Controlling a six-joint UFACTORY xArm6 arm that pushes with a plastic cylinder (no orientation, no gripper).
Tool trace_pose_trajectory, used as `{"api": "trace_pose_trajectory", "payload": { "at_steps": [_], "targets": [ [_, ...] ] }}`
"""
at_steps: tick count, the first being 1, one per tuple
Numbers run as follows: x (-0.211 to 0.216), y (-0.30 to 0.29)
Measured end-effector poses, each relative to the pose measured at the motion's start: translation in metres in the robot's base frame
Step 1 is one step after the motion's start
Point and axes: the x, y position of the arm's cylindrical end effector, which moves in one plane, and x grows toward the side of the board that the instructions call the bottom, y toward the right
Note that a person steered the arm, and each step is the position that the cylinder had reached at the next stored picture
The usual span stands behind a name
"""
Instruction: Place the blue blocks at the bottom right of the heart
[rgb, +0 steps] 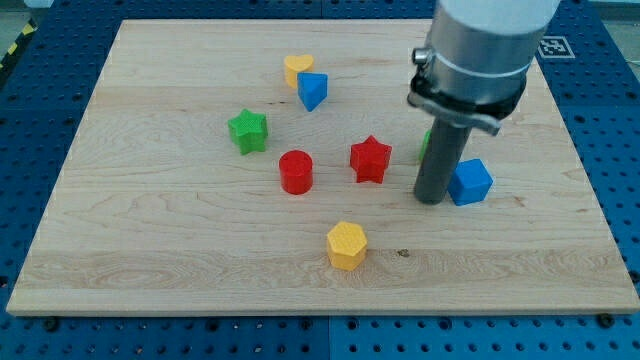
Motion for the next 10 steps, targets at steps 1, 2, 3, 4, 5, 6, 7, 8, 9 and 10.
{"api": "trace_pose_trajectory", "payload": {
  "at_steps": [1,2,3,4,5,6,7,8,9,10],
  "targets": [
    [-0.003,0.032],
    [-0.001,0.045],
    [0.025,0.045],
    [0.035,0.055],
    [0.027,0.058],
    [0.009,0.058],
    [-0.001,0.059],
    [0.008,0.081],
    [0.008,0.101],
    [-0.009,0.1]
  ]
}}
